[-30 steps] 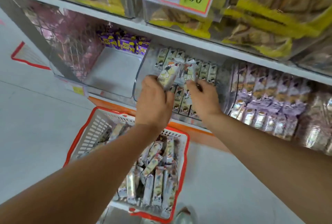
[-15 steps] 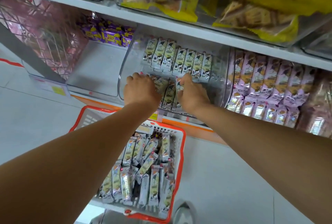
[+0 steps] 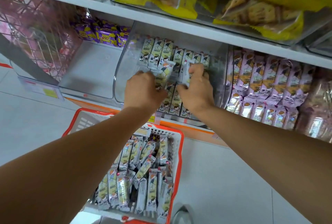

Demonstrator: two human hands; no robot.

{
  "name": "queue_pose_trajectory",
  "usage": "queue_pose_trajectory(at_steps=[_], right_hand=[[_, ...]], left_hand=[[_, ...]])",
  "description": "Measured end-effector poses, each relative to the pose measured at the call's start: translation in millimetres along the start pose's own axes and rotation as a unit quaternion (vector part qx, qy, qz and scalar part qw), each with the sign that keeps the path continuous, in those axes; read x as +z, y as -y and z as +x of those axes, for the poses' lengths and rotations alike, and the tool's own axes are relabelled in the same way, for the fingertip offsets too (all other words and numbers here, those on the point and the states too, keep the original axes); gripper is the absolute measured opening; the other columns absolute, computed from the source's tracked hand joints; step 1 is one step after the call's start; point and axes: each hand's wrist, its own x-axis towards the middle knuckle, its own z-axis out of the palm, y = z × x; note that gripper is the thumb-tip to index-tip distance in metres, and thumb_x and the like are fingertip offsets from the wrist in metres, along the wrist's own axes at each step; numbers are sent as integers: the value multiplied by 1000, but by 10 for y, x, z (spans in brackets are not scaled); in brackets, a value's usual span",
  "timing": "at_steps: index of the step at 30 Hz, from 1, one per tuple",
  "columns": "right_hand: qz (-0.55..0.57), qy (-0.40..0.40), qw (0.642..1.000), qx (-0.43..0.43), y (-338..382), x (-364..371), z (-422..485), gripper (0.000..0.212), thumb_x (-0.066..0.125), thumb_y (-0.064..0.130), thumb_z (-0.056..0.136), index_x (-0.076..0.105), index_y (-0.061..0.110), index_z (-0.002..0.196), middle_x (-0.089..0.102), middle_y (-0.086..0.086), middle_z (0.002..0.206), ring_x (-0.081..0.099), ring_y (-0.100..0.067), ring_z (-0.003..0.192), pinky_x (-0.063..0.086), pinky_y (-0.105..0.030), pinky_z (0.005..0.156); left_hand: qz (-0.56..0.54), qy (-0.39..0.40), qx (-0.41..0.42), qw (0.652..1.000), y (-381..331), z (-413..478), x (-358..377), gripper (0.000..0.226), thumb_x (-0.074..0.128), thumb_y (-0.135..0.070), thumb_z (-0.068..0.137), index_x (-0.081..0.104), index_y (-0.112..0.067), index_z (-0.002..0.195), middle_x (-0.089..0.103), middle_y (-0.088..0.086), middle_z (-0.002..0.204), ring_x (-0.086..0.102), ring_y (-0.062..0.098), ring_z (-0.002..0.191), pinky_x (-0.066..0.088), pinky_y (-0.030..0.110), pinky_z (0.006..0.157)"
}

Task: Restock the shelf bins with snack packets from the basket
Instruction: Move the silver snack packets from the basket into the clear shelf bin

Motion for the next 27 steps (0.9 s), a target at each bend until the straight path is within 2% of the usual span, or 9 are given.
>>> queue_pose_trajectory(at_steps=[2, 5, 7, 11, 14, 19, 21, 24, 27], right_hand=[[6, -32, 999, 4, -8, -1, 96, 43, 62, 10, 87, 37, 12, 123, 48, -15, 121, 57, -31, 99, 51, -42, 82], [1, -61, 998, 11, -27, 71, 267, 43, 62, 6, 88, 40, 14, 124, 49, -15, 124, 55, -31, 108, 49, -43, 89], [-12, -79, 997, 14, -56, 134, 406, 39, 59, 1, 89, 44, 15, 122, 52, -14, 123, 56, -31, 108, 48, -37, 86], [-53, -105, 993, 8, -70, 222, 656, 25, 51, 0, 94, 51, 10, 117, 59, -15, 116, 58, -30, 105, 35, -26, 73], [-42, -92, 995, 12, -70, 241, 732, 22, 50, 4, 96, 54, 7, 117, 57, -16, 120, 57, -30, 109, 39, -28, 77], [-9, -26, 999, 20, -117, 258, 687, 45, 58, 1, 89, 50, 9, 133, 47, -14, 136, 50, -28, 123, 37, -30, 103], [-9, -25, 999, 19, -124, 270, 663, 53, 59, -2, 87, 48, 10, 137, 47, -13, 137, 49, -28, 125, 35, -29, 106], [-11, -23, 1000, 18, -111, 277, 639, 52, 58, -1, 87, 47, 8, 137, 46, -14, 137, 49, -29, 125, 35, -30, 106], [-17, -25, 999, 14, -119, 266, 641, 49, 61, 3, 87, 47, 9, 134, 47, -13, 136, 49, -27, 125, 36, -28, 104]], left_hand=[[-38, -33, 13, 999, -93, 81, 6, 39, 68, -35, 84, 59, -9, 111, 64, 11, 96, 61, 31, 88, 36, 33, 70], [-77, -60, 39, 994, -219, 235, 52, 41, 69, -29, 84, 48, -14, 115, 59, 4, 84, 58, 27, 83, 30, 29, 66], [-71, -66, 61, 993, -274, 361, 125, 35, 67, -21, 84, 48, -15, 112, 57, 4, 83, 58, 27, 82, 30, 29, 65], [-45, -77, 89, 992, -326, 629, 288, 30, 67, -18, 86, 51, -13, 111, 63, 12, 98, 59, 31, 89, 33, 31, 68], [-24, -83, 91, 992, -324, 767, 407, 31, 67, -19, 88, 52, -11, 114, 63, 16, 106, 60, 34, 95, 40, 36, 74], [19, -48, 78, 996, -240, 801, 540, 35, 58, -20, 94, 53, -9, 127, 50, 18, 122, 50, 34, 111, 42, 38, 89], [63, -53, 97, 992, -204, 761, 582, 37, 57, -22, 94, 53, -11, 130, 44, 17, 126, 44, 33, 116, 38, 37, 94], [95, -71, 134, 984, -149, 697, 596, 44, 46, -32, 96, 47, -19, 138, 38, 15, 138, 37, 32, 125, 34, 41, 97], [104, -54, 148, 982, -105, 654, 571, 50, 47, -32, 94, 40, -25, 143, 32, 11, 146, 33, 31, 130, 31, 43, 101]])
